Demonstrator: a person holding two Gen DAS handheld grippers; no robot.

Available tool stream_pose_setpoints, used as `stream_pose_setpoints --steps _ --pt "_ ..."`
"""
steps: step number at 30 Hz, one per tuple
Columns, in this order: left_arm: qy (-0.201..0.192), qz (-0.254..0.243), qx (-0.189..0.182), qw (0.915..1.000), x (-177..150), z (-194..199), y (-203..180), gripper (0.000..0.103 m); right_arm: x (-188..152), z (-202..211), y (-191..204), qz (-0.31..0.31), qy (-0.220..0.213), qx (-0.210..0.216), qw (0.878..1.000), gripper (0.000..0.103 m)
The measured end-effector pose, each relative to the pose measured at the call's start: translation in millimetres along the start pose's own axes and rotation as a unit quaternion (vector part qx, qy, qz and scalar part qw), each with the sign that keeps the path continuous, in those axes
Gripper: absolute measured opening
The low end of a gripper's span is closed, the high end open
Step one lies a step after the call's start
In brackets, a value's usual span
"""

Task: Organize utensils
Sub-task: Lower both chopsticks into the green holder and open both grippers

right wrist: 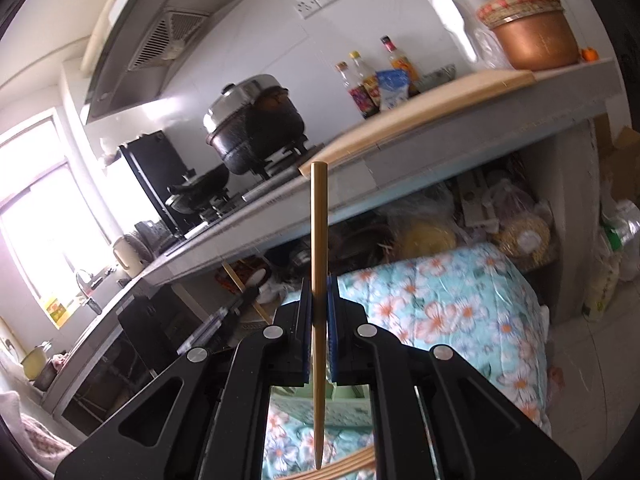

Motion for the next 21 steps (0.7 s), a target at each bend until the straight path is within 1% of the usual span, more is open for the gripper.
stream_pose_setpoints --steps 2,7,9,10,12,16,18,19,21 --pt "0.002 0.002 0.003 1.0 -1 2 3 0.014 7 -7 6 0.011 -0.011 0.008 1.0 0.007" --pt "0.001 0.008 0.006 1.0 0 13 7 0.022 16 -29 16 0.02 -0.023 0.02 0.999 0.007" --pt "-0.001 0.01 0.005 0.9999 2 20 8 0.027 17 -39 20 0.026 -0.028 0.023 0.999 0.007" --pt "0.0 0.011 0.005 0.9999 2 23 9 0.033 17 -46 21 0.028 -0.03 0.025 0.999 0.007" --pt "0.0 0.012 0.004 0.9999 3 31 11 0.036 16 -58 24 0.035 -0.031 0.023 0.999 0.007" --pt "0.001 0.003 -0.003 1.0 3 54 12 0.045 2 -84 29 0.051 -0.022 0.018 0.998 0.007" --pt "0.001 -0.001 -0.011 0.9999 1 68 14 0.05 -8 -94 31 0.062 -0.018 0.014 0.998 0.007" --pt "0.003 -0.004 -0.014 0.9999 0 75 14 0.054 -14 -101 32 0.07 -0.014 0.011 0.997 0.007" --pt "0.009 -0.01 -0.023 0.9996 -4 87 15 0.058 -29 -113 31 0.081 0.001 0.0 0.997 0.007"
Point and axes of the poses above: each gripper's, at about its wrist camera, not at the fingertips, and z roughly against the way its jaws point, y to its left, x to its top, the point moved 2 cm from there along -z, roughly the way its jaws point, and after that the axes turned 9 degrees about -y, right-handed, at the moved point
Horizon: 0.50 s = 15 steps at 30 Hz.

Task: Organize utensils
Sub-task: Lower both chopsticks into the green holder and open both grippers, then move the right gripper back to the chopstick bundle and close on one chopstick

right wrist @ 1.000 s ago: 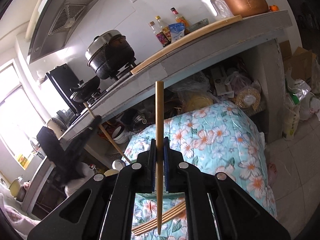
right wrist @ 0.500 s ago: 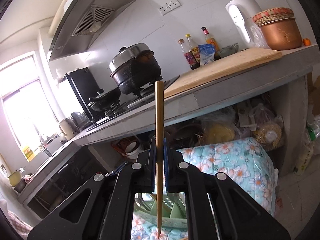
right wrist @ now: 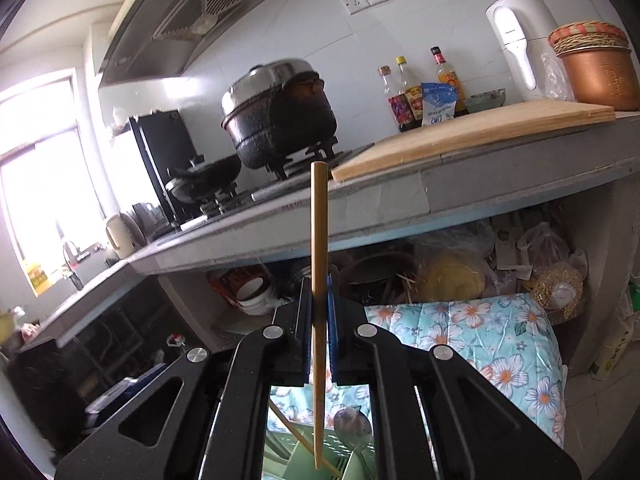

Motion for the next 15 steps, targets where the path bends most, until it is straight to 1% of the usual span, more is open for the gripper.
stream_pose_setpoints --steps 2,3,4,5,6,7,10,12,15 --pt "0.009 -0.008 -0.007 0.9999 -7 13 -1 0.063 -17 -12 1 0.012 0.029 -0.006 0.999 0.009" --pt "0.013 -0.01 -0.009 0.9998 -10 17 -1 0.064 -25 -17 0 0.013 0.046 -0.01 0.999 0.009" --pt "0.02 -0.011 -0.013 0.9997 -15 22 -1 0.065 -31 -18 -1 0.012 0.057 -0.013 0.998 0.013" --pt "0.027 -0.01 -0.016 0.9995 -19 26 -1 0.066 -35 -18 -3 0.009 0.065 -0.016 0.998 0.018" --pt "0.037 -0.007 -0.022 0.999 -25 30 -1 0.067 -37 -16 -4 0.004 0.067 -0.019 0.998 0.031" --pt "0.045 -0.005 -0.026 0.9986 -30 33 -1 0.067 -36 -10 -7 -0.005 0.062 -0.02 0.998 0.036" --pt "0.066 0.002 -0.037 0.9971 -45 38 -1 0.068 -30 11 -14 -0.018 0.047 -0.027 0.998 0.04" --pt "0.082 0.014 -0.051 0.9952 -55 39 0 0.068 -24 29 -19 -0.031 0.036 -0.03 0.998 0.042" --pt "0.105 0.014 -0.067 0.9921 -68 37 -3 0.069 -21 56 -25 -0.043 0.026 -0.041 0.998 0.043"
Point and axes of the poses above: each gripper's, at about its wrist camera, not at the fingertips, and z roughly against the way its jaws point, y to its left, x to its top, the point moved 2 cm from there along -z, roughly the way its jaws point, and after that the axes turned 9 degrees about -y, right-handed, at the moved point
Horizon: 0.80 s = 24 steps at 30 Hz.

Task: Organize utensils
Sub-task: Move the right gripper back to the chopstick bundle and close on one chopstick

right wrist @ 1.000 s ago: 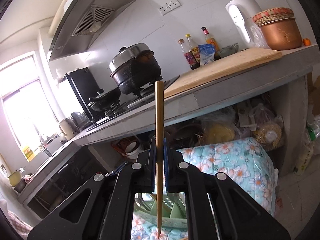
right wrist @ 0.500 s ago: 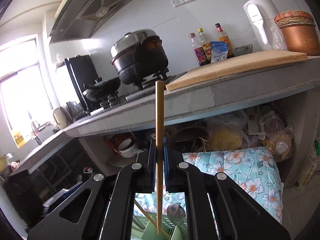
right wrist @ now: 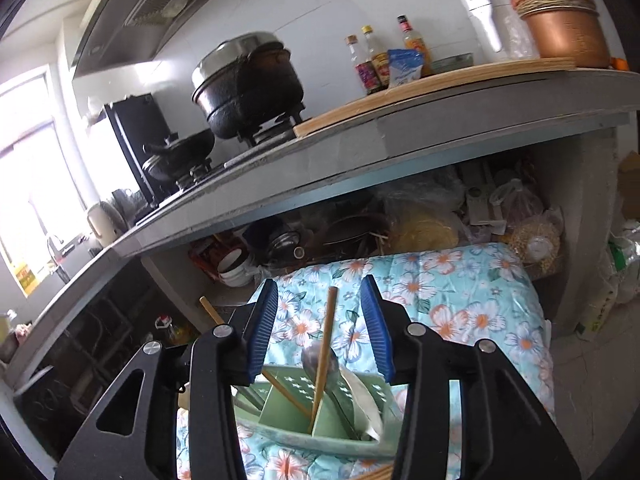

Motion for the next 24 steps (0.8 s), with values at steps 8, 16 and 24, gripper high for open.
stream_pose_setpoints --steps 8,16,24 --pt "0.068 -0.005 -0.036 0.997 -32 -23 -2 0.075 -57 52 -27 -0.063 0.052 -0.034 0.996 0.045" --pt "0.162 -0.005 0.014 0.9867 -71 -61 15 0.075 -207 10 -60 -0.3 0.22 0.005 0.928 0.042" --pt "0.195 0.028 0.043 0.9795 -91 -63 38 0.075 -257 -20 -61 -0.348 0.279 0.008 0.895 0.022"
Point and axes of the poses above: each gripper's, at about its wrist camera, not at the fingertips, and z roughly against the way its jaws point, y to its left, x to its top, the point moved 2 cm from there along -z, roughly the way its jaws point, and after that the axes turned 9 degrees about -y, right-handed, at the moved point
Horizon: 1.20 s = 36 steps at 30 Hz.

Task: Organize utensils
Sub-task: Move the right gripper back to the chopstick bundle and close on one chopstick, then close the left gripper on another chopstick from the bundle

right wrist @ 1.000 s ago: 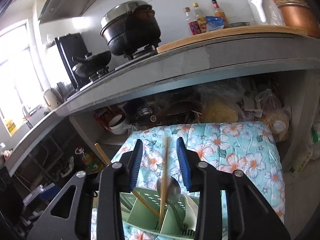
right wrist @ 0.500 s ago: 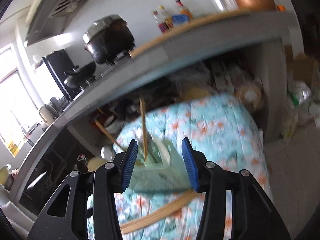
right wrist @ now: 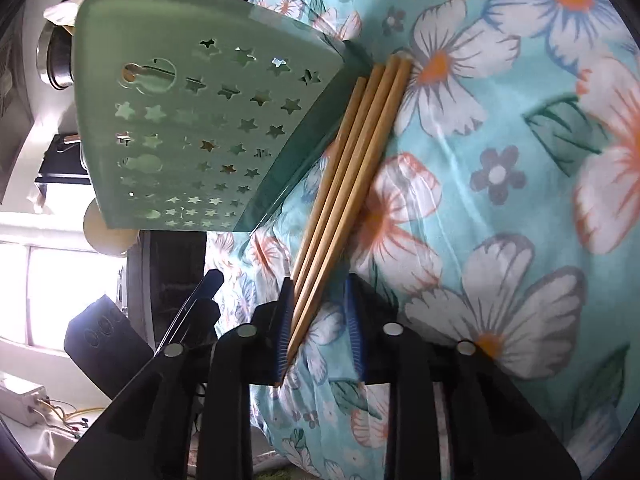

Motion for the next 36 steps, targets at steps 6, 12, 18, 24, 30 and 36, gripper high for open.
stream_pose_setpoints --steps 6,12,18,24,30,36 --pt "0.004 0.019 0.008 0.9998 2 1 7 0.075 6 -11 -3 -0.007 -0.002 0.006 1.0 0.012" --pt "0.003 0.012 0.012 0.9999 8 -1 -1 0.075 10 -3 -9 -0.015 0.007 0.013 1.0 0.011" --pt "0.004 -0.017 -0.001 0.9998 9 -10 -24 0.075 12 18 -15 -0.001 0.017 -0.017 1.0 0.012" --pt "0.008 -0.087 -0.02 0.996 5 -25 -60 0.069 29 50 -15 0.067 -0.022 -0.112 0.991 0.012" --pt "0.022 -0.184 -0.009 0.9826 -5 -50 -95 0.034 27 45 -7 0.107 -0.035 -0.139 0.984 0.013" --pt "0.019 -0.308 0.043 0.9501 -21 -67 -119 0.012 28 51 -14 0.099 -0.033 -0.126 0.986 0.013"
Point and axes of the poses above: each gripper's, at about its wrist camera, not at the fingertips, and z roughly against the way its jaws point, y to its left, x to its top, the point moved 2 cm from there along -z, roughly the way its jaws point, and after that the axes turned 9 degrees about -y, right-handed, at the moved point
